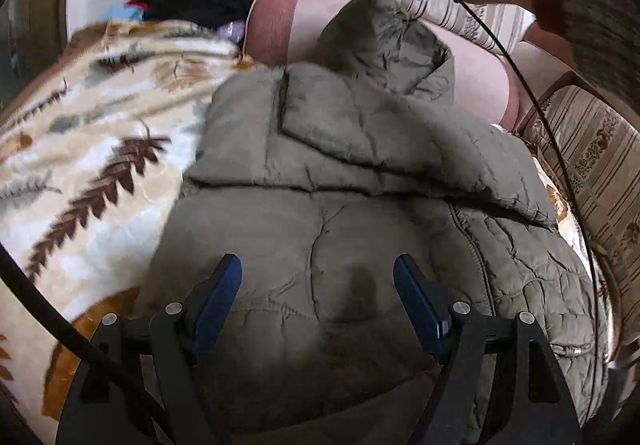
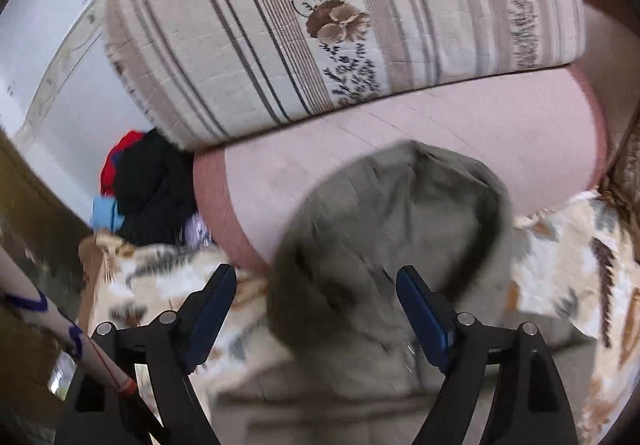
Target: Fold large clothes
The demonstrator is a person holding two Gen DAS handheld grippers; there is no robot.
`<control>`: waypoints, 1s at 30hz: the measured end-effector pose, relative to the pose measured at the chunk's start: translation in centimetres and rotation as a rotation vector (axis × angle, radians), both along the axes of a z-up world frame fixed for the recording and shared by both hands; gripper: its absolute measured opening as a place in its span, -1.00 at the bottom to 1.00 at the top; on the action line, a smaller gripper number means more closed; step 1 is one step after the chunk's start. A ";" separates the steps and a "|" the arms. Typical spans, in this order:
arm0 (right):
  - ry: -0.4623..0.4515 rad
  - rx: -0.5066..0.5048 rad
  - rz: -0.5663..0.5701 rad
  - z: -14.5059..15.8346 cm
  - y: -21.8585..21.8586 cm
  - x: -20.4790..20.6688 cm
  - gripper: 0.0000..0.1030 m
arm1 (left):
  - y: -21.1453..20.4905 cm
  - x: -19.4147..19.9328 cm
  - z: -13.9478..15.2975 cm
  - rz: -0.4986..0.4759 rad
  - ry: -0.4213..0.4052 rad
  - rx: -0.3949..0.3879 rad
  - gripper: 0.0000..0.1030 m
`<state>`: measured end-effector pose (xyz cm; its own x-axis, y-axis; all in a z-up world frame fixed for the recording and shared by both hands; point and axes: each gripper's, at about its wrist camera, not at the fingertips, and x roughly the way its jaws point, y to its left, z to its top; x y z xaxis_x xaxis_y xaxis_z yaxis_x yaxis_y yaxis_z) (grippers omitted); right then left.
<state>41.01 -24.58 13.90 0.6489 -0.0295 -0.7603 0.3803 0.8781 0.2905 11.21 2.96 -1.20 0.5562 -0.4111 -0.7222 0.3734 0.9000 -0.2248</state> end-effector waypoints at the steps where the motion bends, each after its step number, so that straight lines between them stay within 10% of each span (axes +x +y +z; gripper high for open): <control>1: 0.012 -0.003 -0.006 -0.6 -0.2 1.2 0.67 | 0.1 0.3 -0.4 0.002 0.017 -0.004 0.50; 6: 0.100 -0.034 -0.089 -5.5 -1.8 5.8 0.65 | 0.2 0.7 -1.2 0.006 0.035 -0.006 0.50; 10: 0.100 0.045 -0.038 -7.0 -2.2 5.7 -0.82 | -0.2 0.6 -1.3 -0.001 0.027 0.021 0.52; 23: 0.026 -0.130 0.235 1.1 5.0 -15.1 -0.87 | 2.1 0.1 1.1 0.042 0.002 -0.059 0.52; 30: 0.072 0.004 0.319 -4.9 9.1 -29.4 -0.98 | 6.0 0.6 3.0 0.156 -0.012 -0.151 0.52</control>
